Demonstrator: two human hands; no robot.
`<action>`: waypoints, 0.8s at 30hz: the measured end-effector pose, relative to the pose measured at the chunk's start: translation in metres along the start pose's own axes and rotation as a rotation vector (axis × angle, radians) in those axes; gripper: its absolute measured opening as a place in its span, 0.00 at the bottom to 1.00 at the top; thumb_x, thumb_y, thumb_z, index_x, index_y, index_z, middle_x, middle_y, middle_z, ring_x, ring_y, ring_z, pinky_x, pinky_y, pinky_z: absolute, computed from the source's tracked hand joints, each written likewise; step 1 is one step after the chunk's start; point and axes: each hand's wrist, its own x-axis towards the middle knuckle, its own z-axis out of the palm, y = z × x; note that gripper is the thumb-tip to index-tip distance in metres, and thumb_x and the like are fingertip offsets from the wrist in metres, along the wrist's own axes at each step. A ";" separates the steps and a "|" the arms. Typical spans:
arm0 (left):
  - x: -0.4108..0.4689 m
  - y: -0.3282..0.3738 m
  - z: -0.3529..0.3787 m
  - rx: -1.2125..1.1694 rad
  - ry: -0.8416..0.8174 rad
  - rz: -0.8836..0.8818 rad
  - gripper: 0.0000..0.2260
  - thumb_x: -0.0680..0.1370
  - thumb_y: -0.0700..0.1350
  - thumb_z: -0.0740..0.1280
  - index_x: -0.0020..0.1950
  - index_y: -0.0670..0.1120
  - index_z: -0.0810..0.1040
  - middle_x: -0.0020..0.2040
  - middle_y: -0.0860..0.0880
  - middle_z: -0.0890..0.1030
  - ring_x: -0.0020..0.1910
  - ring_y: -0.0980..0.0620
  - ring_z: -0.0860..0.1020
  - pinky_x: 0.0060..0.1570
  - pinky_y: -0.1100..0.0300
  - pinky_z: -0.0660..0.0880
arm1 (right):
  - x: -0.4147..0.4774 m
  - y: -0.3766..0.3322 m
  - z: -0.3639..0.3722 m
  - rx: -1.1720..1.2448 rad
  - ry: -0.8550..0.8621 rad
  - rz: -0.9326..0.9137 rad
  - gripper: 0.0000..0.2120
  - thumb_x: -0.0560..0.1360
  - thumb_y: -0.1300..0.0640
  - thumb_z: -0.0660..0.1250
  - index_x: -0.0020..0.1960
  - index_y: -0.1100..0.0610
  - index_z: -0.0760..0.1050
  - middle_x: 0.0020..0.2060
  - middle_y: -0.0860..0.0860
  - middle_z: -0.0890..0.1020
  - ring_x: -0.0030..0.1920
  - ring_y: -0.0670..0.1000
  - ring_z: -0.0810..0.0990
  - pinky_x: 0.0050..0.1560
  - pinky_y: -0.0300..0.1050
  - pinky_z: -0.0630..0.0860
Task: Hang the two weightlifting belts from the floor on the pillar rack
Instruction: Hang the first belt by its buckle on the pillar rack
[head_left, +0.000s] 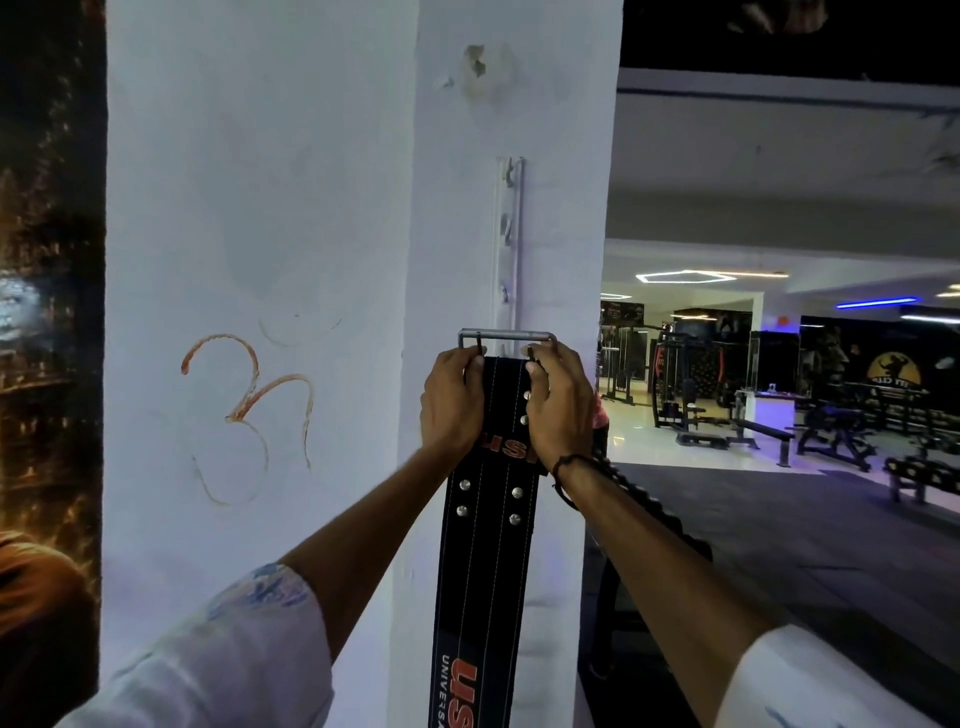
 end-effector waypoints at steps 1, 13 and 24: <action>0.000 -0.002 0.001 0.007 -0.005 -0.009 0.14 0.85 0.48 0.58 0.65 0.45 0.79 0.65 0.46 0.79 0.62 0.46 0.78 0.61 0.50 0.73 | 0.001 0.003 0.001 0.003 -0.030 0.019 0.13 0.80 0.63 0.61 0.61 0.58 0.79 0.62 0.51 0.79 0.55 0.44 0.77 0.53 0.22 0.67; -0.003 -0.010 0.004 0.197 -0.090 -0.122 0.15 0.84 0.50 0.55 0.60 0.46 0.79 0.65 0.47 0.77 0.57 0.41 0.79 0.51 0.53 0.68 | 0.018 0.014 0.018 -0.097 -0.288 0.323 0.14 0.81 0.55 0.53 0.51 0.57 0.77 0.51 0.55 0.82 0.46 0.57 0.81 0.48 0.55 0.80; 0.010 0.003 -0.002 0.291 -0.043 -0.177 0.22 0.80 0.54 0.61 0.35 0.41 0.80 0.35 0.45 0.80 0.36 0.42 0.79 0.34 0.56 0.68 | 0.023 0.006 0.008 -0.078 -0.218 0.513 0.17 0.78 0.50 0.65 0.38 0.61 0.80 0.35 0.56 0.84 0.37 0.58 0.82 0.31 0.41 0.70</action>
